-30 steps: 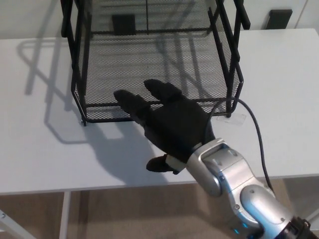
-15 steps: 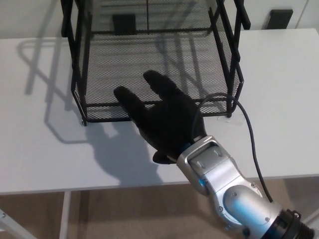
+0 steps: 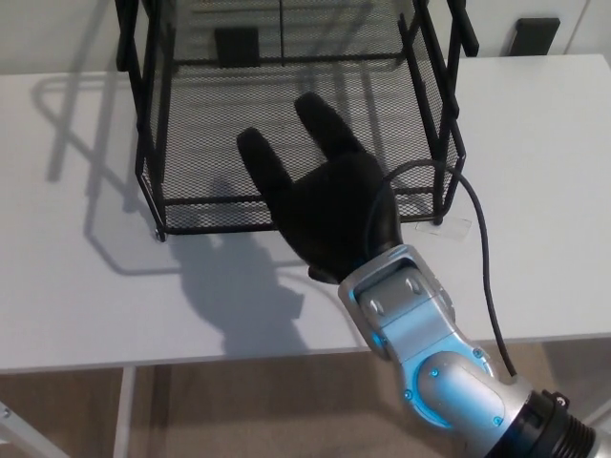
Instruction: The robot walks towards a file tray kept in the middle of a desk and uses its right hand to grab a tray and pulls it out towards itself
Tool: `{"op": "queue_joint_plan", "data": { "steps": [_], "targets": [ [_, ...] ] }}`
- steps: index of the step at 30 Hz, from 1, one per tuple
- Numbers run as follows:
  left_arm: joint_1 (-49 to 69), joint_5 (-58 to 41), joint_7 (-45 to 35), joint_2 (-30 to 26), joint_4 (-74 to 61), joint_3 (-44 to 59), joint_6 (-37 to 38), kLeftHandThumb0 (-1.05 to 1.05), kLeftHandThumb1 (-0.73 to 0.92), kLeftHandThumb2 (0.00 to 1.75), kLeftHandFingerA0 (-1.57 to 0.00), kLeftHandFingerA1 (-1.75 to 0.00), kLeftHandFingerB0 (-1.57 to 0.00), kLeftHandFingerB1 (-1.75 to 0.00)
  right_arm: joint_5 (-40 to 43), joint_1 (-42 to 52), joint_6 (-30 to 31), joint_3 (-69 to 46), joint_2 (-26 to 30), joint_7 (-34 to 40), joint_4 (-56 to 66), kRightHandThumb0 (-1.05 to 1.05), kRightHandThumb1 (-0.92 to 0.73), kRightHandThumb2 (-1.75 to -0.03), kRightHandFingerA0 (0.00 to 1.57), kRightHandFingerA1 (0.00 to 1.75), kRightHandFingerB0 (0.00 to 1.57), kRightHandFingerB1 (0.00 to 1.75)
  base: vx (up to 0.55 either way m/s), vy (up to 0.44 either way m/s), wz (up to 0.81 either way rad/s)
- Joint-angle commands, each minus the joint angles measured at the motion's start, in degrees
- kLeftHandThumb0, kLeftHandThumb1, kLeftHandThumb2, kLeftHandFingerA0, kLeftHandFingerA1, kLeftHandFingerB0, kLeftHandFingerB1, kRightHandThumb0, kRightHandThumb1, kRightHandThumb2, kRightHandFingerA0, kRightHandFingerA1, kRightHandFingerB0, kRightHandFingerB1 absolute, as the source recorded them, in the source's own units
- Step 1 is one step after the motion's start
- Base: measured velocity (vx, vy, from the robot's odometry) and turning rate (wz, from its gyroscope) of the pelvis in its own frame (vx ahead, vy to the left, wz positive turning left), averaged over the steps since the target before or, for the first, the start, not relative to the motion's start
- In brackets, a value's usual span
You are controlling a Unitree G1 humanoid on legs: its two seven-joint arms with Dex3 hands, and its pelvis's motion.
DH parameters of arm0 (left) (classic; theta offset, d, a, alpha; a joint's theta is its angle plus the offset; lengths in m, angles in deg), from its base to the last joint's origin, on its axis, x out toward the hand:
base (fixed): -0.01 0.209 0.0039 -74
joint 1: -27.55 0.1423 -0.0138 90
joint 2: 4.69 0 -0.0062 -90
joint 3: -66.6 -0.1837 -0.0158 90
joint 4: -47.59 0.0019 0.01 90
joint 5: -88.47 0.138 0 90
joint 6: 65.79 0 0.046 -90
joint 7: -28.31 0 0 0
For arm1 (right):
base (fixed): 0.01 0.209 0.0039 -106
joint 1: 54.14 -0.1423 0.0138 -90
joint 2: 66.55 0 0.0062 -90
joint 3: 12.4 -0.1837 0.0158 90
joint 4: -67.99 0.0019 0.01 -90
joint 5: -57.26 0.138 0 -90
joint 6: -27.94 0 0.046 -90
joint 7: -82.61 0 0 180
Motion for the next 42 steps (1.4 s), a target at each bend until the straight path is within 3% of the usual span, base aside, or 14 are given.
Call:
{"op": "queue_joint_plan", "data": {
  "steps": [1, 17, 20, 23, 30, 35, 42],
  "targets": [
    [0.16, 2.26, -0.38, -1.04, -0.2, -0.64, 3.61, 0.01, 0.74, 0.6, -0.22, -0.33, -0.14, -0.28, -2.55, -0.08, 2.64, -0.86, 0.27, 0.23, -1.73, -0.77, -0.49, -0.83, 0.0, 0.11, 0.0, 0.09, 0.0, 0.0, 0.0],
    [0.97, 2.82, -0.7, -0.83, -0.39, -0.22, 4.91, 0.01, 0.74, 0.6, -0.24, -0.34, -0.14, -0.28, 0.65, 4.34, 3.1, -2.3, 0.16, 0.59, -4.46, -0.81, -0.47, -0.8, 0.0, 0.05, 0.0, 0.02, 0.0, 0.0, 0.0],
    [1.01, 3.43, -0.53, -0.89, -0.49, -0.53, 5.1, 0.03, 0.74, 0.61, -0.23, -0.33, -0.14, -0.28, 3.61, 6.81, 1.51, -2.98, 0.33, -2.7, -1.35, -0.85, -0.49, -0.83, 0.0, 0.04, 0.0, 0.01, 0.0, 0.0, 0.0],
    [0.99, 3.8, -0.37, -0.96, -0.8, -0.58, 4.94, 0.04, 0.74, 0.61, -0.24, -0.34, -0.15, -0.28, 6.4, 9.49, 0.18, -3.48, 0.18, -2.33, 1.23, -0.79, -0.46, -0.85, 0.0, 0.12, 0.0, 0.1, 0.0, 0.0, 0.0],
    [1.69, 4.51, -0.46, -1.17, -1.51, -0.87, 4.81, 0.03, 0.75, 0.61, -0.24, -0.33, -0.15, -0.28, 7.36, 15.4, -0.92, -1.47, 1.66, -7.54, 8.99, -0.79, -0.45, -0.79, 0.0, 0.05, 0.0, 0.01, 0.0, 0.0, 0.0],
    [1.71, 4.72, -0.91, -1.26, -0.92, -0.86, 5.54, 0.03, 0.74, 0.61, -0.23, -0.33, -0.13, -0.28, 7.2, 18.51, -2.49, -0.29, 4.47, -7.34, 11.99, -0.71, -0.41, -0.77, 0.0, 0.13, 0.0, 0.08, 0.0, 0.0, 0.0],
    [1.02, 5.43, -0.68, -1.3, -0.05, -1.05, 6.25, 0.03, 0.73, 0.6, -0.25, -0.34, -0.15, -0.28, 7.67, 21.68, -4.5, 0.77, 6.86, -7.51, 18.12, -0.77, -0.43, -0.76, 0.0, 0.06, 0.0, 0.0, 0.0, 0.0, 0.0]
  ]
}}
